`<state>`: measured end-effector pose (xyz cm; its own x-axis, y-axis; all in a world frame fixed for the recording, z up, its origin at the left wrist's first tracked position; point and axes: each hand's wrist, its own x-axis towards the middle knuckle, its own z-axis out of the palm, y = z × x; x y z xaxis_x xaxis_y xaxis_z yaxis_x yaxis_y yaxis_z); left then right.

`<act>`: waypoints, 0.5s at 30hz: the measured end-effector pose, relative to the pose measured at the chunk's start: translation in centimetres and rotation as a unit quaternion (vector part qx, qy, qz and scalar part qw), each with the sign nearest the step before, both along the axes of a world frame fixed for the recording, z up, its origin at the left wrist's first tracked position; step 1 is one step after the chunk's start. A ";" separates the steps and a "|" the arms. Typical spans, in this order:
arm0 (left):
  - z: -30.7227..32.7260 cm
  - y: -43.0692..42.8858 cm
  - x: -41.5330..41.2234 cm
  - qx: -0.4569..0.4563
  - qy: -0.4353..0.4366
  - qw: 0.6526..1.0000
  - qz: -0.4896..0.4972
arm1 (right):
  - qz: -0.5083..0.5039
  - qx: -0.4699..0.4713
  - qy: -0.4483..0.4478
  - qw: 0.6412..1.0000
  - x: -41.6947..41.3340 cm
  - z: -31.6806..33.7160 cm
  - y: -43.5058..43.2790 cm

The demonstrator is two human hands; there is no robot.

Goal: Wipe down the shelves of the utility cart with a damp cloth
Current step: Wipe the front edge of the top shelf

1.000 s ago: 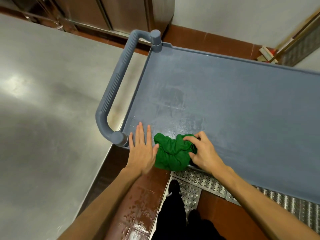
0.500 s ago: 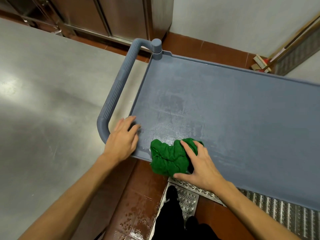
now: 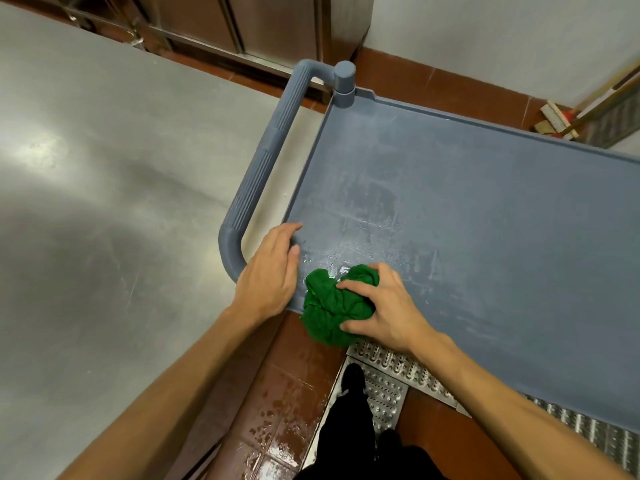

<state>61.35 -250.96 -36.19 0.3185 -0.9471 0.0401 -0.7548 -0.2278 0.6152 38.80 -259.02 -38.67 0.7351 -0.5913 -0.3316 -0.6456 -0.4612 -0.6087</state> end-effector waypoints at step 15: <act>-0.2 -0.5 -0.2 0.029 -0.035 0.999 0.001 | 0.042 -0.065 -0.029 0.997 8.3 0.3 -0.2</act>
<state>61.13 -251.51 -36.41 0.3185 -0.9479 0.0075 -0.7949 -0.2628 0.5469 47.11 -259.20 -38.42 0.7988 -0.5629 -0.2123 -0.5678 -0.5890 -0.5750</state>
